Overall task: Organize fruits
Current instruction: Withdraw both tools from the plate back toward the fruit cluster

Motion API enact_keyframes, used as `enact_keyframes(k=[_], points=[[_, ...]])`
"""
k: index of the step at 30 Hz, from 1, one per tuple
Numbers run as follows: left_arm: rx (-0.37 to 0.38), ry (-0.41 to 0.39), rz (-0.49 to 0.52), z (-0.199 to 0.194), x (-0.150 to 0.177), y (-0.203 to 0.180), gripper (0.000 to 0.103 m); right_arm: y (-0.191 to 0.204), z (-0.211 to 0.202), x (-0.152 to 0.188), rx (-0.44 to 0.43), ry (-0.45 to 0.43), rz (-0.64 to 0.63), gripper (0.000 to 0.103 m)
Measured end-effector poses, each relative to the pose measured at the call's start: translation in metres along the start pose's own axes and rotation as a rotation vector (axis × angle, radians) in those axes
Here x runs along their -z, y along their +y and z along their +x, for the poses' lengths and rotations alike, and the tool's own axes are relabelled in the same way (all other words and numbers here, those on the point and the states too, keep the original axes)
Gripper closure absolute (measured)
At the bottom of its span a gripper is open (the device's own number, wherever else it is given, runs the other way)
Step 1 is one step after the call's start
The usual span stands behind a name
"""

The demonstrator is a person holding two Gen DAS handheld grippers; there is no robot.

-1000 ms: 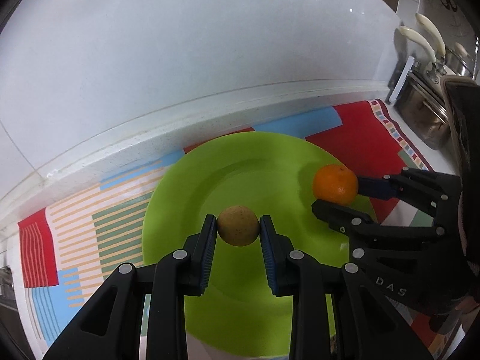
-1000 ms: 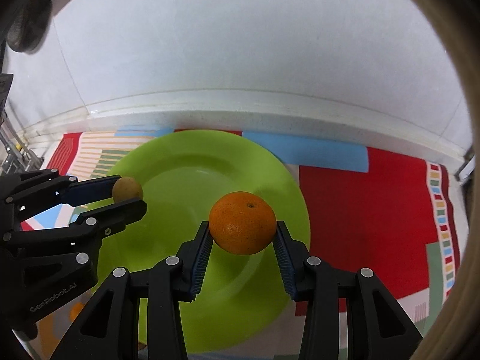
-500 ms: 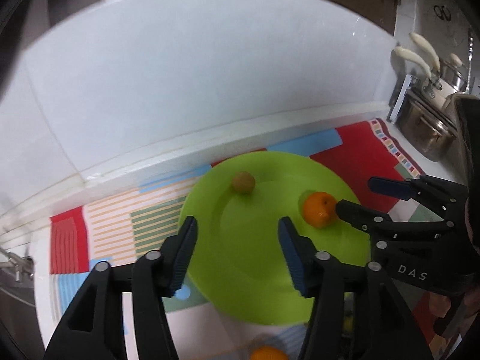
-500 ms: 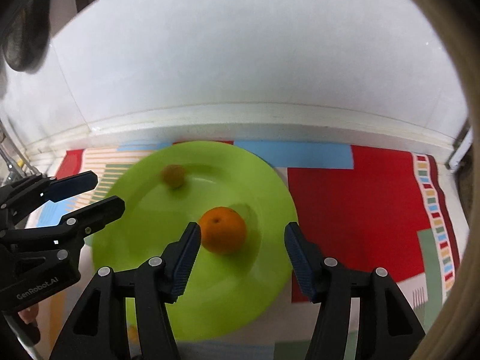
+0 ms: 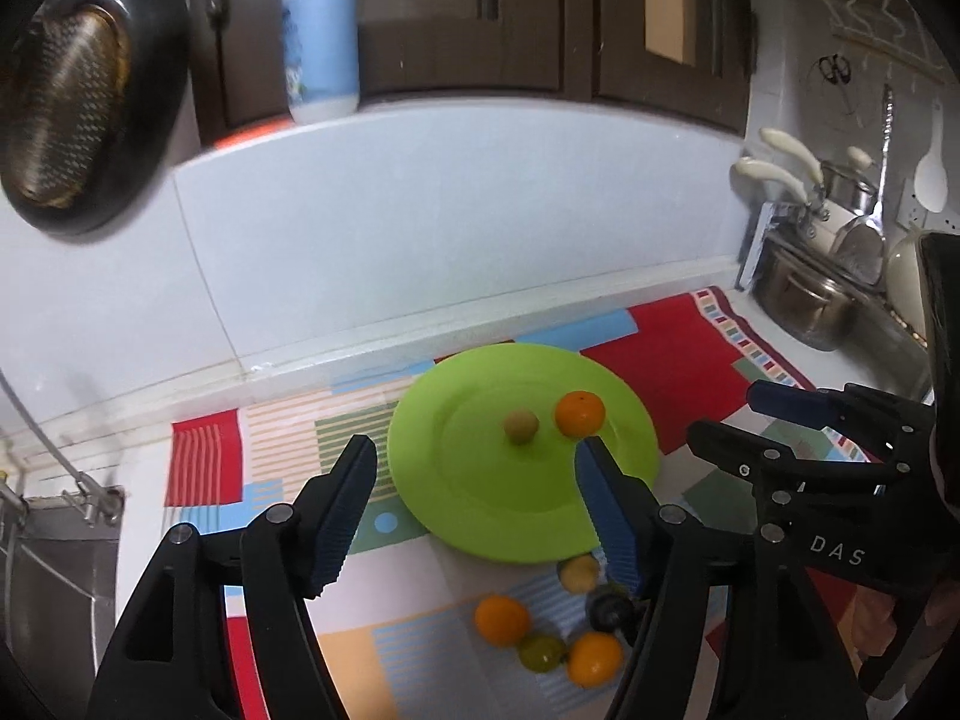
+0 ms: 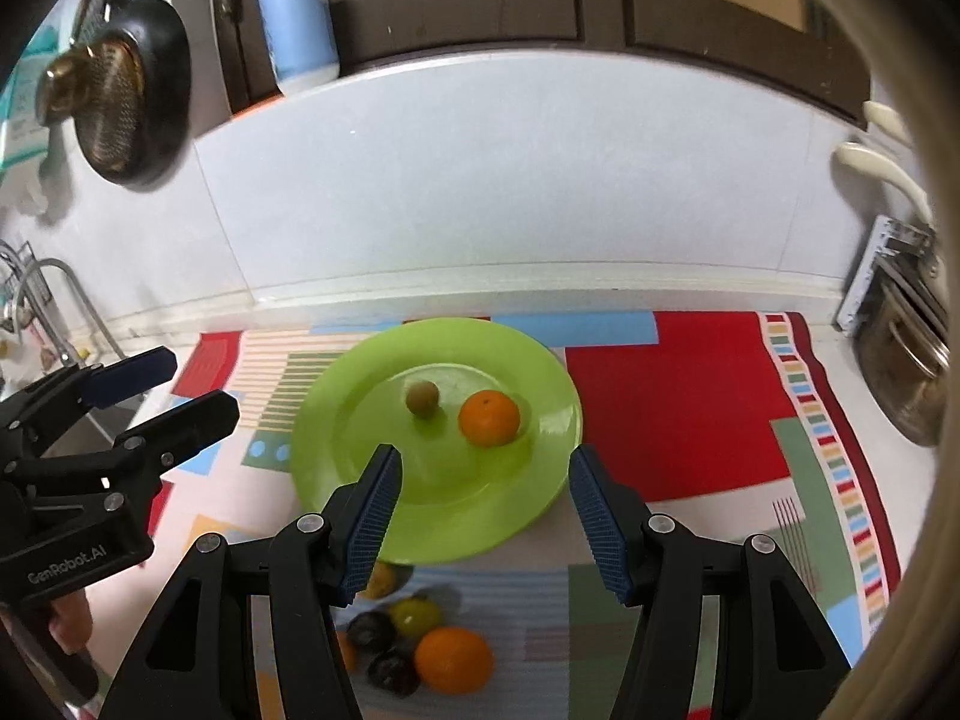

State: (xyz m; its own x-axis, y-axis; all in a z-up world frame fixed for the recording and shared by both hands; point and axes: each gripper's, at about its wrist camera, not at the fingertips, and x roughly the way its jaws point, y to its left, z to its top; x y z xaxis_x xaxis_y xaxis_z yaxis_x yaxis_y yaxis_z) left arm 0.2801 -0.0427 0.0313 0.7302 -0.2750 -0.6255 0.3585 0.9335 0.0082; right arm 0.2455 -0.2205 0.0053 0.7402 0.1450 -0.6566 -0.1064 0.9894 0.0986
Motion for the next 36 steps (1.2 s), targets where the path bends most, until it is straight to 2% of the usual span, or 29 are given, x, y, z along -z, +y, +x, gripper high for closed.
enact_keyframes(k=[5,6,8,19,30,36], points=[[0.004,-0.026,-0.005,-0.028,0.01,-0.002,0.032,0.016,-0.026,0.005,0.009,-0.039,-0.009,0.043],[0.0,-0.032,-0.007,-0.033,0.012,-0.003,0.031,0.019,-0.032,0.008,0.014,-0.048,-0.014,0.037],[-0.006,-0.042,-0.008,-0.043,0.017,-0.002,0.029,0.024,-0.041,0.011,0.02,-0.066,-0.02,0.033],[-0.043,-0.107,0.009,-0.088,0.042,-0.003,0.024,0.04,-0.081,0.036,0.049,-0.12,-0.009,0.033],[-0.063,-0.145,0.029,-0.111,0.063,-0.004,0.022,0.046,-0.102,0.057,0.089,-0.162,0.011,0.033],[-0.051,-0.115,0.029,-0.102,0.078,-0.004,0.022,0.045,-0.097,0.072,0.106,-0.139,0.011,0.033]])
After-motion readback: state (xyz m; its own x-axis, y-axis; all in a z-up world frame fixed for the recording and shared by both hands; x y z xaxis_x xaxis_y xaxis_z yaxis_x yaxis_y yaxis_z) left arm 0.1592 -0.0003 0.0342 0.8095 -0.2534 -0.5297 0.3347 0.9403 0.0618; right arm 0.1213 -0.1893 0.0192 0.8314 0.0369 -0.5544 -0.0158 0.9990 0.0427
